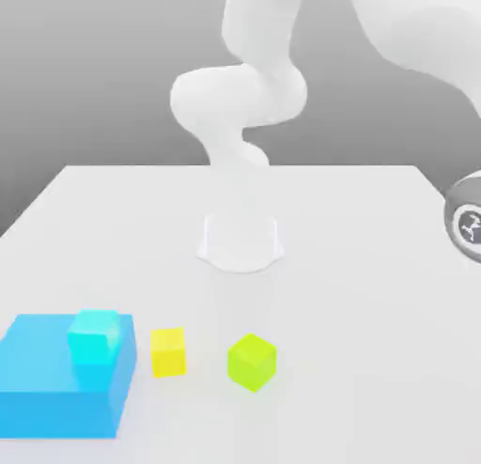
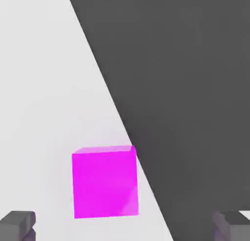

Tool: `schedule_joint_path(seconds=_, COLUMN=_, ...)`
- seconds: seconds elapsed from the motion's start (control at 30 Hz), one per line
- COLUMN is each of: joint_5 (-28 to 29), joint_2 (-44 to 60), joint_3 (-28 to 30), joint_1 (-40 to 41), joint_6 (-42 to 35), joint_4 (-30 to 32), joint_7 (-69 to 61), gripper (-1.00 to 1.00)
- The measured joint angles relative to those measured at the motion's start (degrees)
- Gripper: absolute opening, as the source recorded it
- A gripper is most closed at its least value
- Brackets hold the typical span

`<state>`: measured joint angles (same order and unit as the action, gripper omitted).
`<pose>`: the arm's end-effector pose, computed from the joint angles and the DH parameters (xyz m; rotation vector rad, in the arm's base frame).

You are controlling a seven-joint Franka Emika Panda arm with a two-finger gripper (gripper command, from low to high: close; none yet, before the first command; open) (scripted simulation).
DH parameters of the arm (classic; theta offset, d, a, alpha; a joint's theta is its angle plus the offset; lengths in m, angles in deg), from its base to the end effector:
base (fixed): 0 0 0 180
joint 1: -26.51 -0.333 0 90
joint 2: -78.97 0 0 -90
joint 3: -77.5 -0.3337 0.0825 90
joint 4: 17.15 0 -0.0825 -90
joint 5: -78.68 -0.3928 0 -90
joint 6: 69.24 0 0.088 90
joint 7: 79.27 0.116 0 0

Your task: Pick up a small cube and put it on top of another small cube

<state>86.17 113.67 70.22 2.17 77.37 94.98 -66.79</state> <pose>0.5368 0.3298 0.1633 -3.0708 -0.6556 -0.0056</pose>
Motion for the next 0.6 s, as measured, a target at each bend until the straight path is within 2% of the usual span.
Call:
schedule_joint_path(seconds=0.03, joint_5=0.4, joint_2=2.1, joint_3=0.3, joint_1=-0.3, joint_6=1.4, joint_4=-0.5, joint_7=0.2, gripper=0.0)
schedule_joint_path(seconds=0.07, joint_5=0.7, joint_2=3.8, joint_3=0.6, joint_1=-0.5, joint_6=2.6, joint_4=-1.0, joint_7=0.3, gripper=-1.0)
schedule_joint_path(seconds=0.27, joint_5=0.7, joint_2=4.6, joint_3=0.7, joint_1=-0.7, joint_6=3.2, joint_4=-1.2, joint_7=0.3, gripper=-1.0)
schedule_joint_path(seconds=0.4, joint_5=-0.3, joint_2=-0.9, joint_3=-0.1, joint_1=-0.1, joint_6=-0.9, joint_4=0.2, joint_7=-0.4, gripper=-1.0)
schedule_joint_path(seconds=0.6, joint_5=-3.5, joint_2=-12.8, joint_3=5.8, joint_1=6.3, joint_6=-4.2, joint_4=8.3, joint_7=3.1, gripper=-1.0)
